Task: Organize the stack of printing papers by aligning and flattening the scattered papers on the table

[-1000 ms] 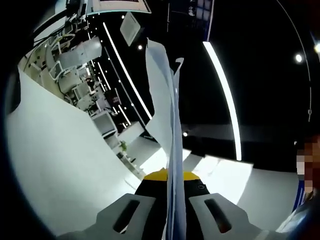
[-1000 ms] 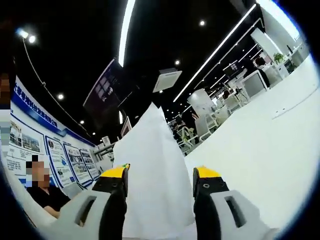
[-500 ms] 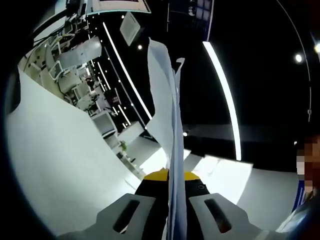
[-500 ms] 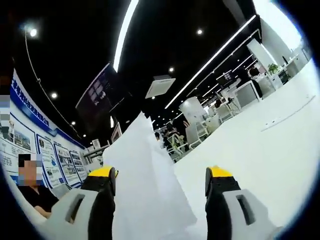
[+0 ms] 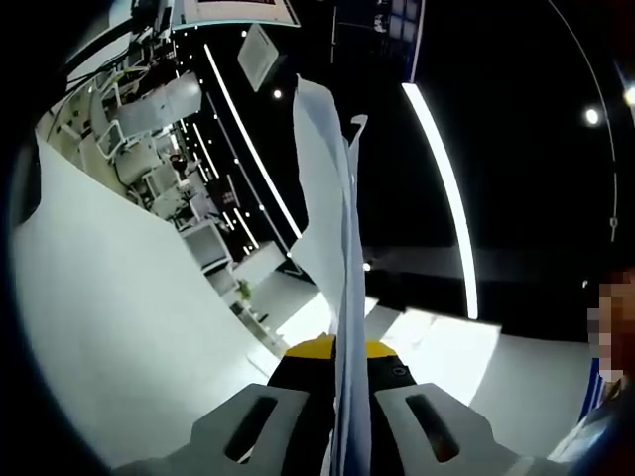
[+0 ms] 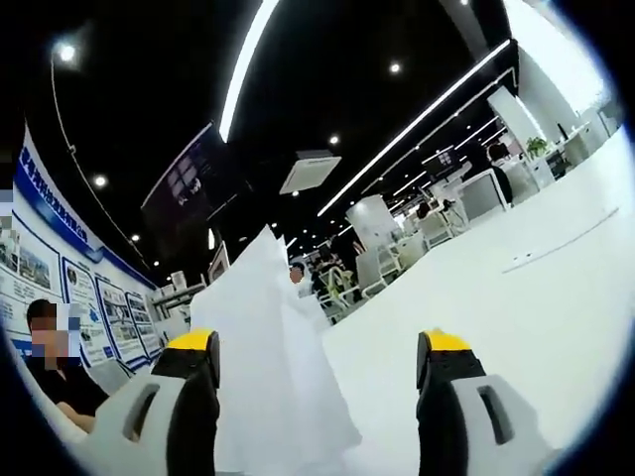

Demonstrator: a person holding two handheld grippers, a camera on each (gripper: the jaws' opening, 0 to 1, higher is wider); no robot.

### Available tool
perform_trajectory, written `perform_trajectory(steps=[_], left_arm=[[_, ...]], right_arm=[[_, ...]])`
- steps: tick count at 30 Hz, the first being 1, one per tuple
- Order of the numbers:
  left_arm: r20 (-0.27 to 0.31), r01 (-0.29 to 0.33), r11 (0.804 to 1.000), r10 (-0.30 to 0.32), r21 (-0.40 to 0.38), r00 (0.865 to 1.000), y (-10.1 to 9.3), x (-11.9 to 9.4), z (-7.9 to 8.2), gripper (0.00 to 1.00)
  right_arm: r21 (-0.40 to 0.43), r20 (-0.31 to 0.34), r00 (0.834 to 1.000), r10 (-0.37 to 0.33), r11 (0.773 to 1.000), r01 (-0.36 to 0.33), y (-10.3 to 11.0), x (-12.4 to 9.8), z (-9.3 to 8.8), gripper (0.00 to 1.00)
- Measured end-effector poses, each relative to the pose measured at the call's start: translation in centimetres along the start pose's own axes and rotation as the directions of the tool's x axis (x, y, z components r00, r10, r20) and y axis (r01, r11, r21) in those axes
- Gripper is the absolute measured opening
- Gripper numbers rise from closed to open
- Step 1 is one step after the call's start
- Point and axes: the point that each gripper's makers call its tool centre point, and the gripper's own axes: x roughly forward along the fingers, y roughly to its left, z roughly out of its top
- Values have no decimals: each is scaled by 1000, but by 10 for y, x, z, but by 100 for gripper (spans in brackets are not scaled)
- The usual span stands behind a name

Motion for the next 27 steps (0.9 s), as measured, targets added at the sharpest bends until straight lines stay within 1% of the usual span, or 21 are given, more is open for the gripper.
perform_trajectory(steps=[5, 8, 12, 19, 21, 24, 27], left_arm=[[-2, 0, 1000, 0, 1, 1000, 0, 0, 0, 6], [-3, 0, 1000, 0, 1, 1000, 0, 0, 0, 6], [-5, -1, 1000, 1, 2, 1000, 1, 0, 0, 6], [-9, -4, 1000, 4, 4, 1000, 1, 1, -1, 6], [-13, -5, 1000, 5, 5, 1000, 1, 1, -1, 6], [-15, -5, 1000, 5, 5, 1000, 1, 1, -2, 6], [-15, -5, 1000, 5, 5, 1000, 1, 1, -2, 6]], right_arm=[[-28, 0, 1000, -23, 999, 23, -7, -5, 7, 81], [-65, -1, 999, -34, 997, 34, -10, -9, 10, 83], [-77, -8, 999, -46, 996, 46, -16, -14, 12, 83], [-134, -20, 998, -63, 989, 60, -22, -19, 15, 85], [-153, -53, 996, -72, 986, 63, -26, -21, 12, 85], [-149, -77, 994, -74, 987, 62, -32, -23, 9, 86], [-170, -103, 992, -77, 984, 59, -34, -25, 9, 86]])
